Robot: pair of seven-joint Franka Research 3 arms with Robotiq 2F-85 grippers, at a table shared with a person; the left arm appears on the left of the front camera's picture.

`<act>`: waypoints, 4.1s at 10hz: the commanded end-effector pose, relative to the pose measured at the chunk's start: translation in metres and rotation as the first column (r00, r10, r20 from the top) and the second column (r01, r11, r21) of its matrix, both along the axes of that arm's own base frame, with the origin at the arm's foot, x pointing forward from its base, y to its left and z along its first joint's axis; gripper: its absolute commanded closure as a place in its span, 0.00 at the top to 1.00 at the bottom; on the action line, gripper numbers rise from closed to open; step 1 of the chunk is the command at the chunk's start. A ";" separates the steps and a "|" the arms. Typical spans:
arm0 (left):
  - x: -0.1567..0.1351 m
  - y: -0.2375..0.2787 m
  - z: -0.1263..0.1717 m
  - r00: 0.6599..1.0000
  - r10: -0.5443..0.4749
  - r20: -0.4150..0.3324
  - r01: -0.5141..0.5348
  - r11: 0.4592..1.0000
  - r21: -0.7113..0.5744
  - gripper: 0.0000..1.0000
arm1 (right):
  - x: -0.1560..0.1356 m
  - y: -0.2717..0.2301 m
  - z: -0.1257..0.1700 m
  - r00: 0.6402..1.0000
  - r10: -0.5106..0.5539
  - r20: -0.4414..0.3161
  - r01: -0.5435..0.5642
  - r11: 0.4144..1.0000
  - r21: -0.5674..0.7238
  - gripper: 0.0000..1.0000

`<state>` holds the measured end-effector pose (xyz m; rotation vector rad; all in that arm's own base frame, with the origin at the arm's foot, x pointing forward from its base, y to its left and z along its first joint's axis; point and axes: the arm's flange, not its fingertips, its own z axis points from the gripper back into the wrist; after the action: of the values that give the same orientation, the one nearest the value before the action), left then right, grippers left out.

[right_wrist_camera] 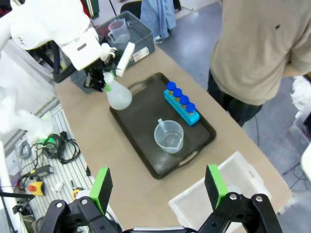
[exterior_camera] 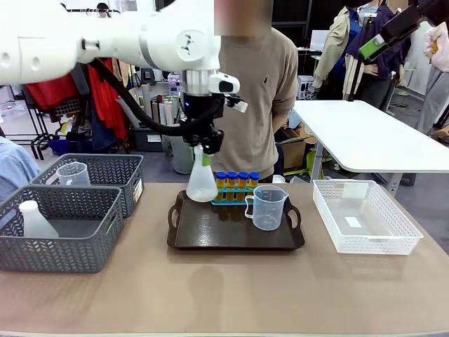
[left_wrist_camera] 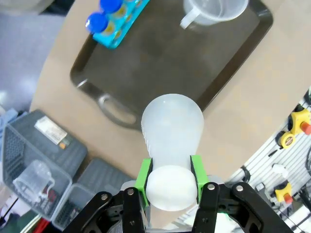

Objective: Prepare the laboratory tools.
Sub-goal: Pick up one Small flask and place it on the Handle tray.

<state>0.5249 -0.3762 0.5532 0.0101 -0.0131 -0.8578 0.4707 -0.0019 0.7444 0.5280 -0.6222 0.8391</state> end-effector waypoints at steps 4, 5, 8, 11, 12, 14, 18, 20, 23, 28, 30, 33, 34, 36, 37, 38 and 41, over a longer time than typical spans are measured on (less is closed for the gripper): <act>0.019 -0.047 -0.038 0.998 -0.047 0.049 0.045 0.998 0.039 0.00 | -0.002 0.001 0.001 1.000 -0.003 0.003 0.003 1.000 0.000 1.00; 0.022 -0.047 -0.047 0.997 -0.039 0.072 0.035 0.998 0.060 0.00 | -0.002 0.001 0.001 1.000 -0.003 0.003 0.003 1.000 0.000 1.00; 0.039 -0.041 -0.073 0.996 -0.041 0.083 0.036 0.998 0.058 0.00 | -0.002 0.001 0.001 1.000 -0.003 0.003 0.003 1.000 0.000 1.00; 0.049 -0.038 -0.089 0.999 -0.019 0.026 0.018 1.000 0.024 0.00 | -0.002 0.001 0.001 1.000 -0.003 0.003 0.003 1.000 0.000 1.00; 0.052 -0.037 -0.093 1.000 -0.014 0.017 0.014 1.000 0.028 0.00 | -0.002 0.001 0.001 1.000 -0.003 0.003 0.003 1.000 0.000 1.00; 0.056 -0.033 -0.108 1.000 0.005 -0.031 -0.004 1.000 0.025 0.00 | -0.002 0.001 0.001 1.000 -0.003 0.003 0.003 1.000 0.000 1.00; 0.055 -0.029 -0.120 0.999 0.024 -0.039 -0.023 0.999 0.032 0.04 | -0.002 0.001 0.001 1.000 -0.003 0.003 0.003 1.000 0.000 1.00; 0.056 -0.027 -0.120 0.999 0.030 -0.042 -0.029 0.999 0.028 0.36 | -0.002 0.001 0.001 1.000 -0.003 0.003 0.003 1.000 0.000 1.00; 0.055 -0.026 -0.123 0.998 0.042 -0.051 -0.041 0.999 0.017 0.94 | -0.002 0.001 0.001 1.000 -0.003 0.003 0.003 1.000 0.000 1.00; 0.052 -0.019 -0.118 0.997 0.054 -0.052 -0.054 0.998 0.013 1.00 | -0.002 0.001 0.001 1.000 -0.003 0.003 0.003 1.000 0.000 1.00; 0.050 -0.018 -0.113 0.997 0.056 -0.045 -0.055 0.998 0.007 1.00 | -0.002 0.001 0.001 1.000 -0.003 0.003 0.003 1.000 0.000 1.00; 0.056 -0.023 -0.115 0.999 0.038 -0.035 -0.037 0.999 0.013 1.00 | -0.002 0.001 0.001 1.000 -0.003 0.003 0.003 1.000 0.000 1.00; 0.056 -0.023 -0.115 0.999 0.038 -0.035 -0.037 0.999 0.013 1.00 | -0.002 0.001 0.001 1.000 -0.003 0.003 0.003 1.000 0.000 1.00; 0.056 -0.023 -0.115 0.999 0.038 -0.035 -0.037 0.999 0.013 1.00 | -0.002 0.001 0.001 1.000 -0.003 0.003 0.003 1.000 0.000 1.00; 0.056 -0.023 -0.115 0.999 0.038 -0.035 -0.037 0.999 0.013 1.00 | -0.002 0.001 0.001 1.000 -0.003 0.003 0.003 1.000 0.000 1.00; 0.056 -0.023 -0.115 0.999 0.038 -0.035 -0.037 0.999 0.013 1.00 | -0.002 0.001 0.001 1.000 -0.003 0.003 0.003 1.000 0.000 1.00; 0.055 -0.024 -0.118 0.999 0.040 -0.037 -0.039 0.999 0.020 1.00 | -0.002 0.001 0.001 1.000 -0.003 0.003 0.003 1.000 0.000 1.00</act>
<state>0.5802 -0.4000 0.4347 0.0123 0.0306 -0.8188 0.4707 -0.0019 0.7444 0.5280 -0.6223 0.8392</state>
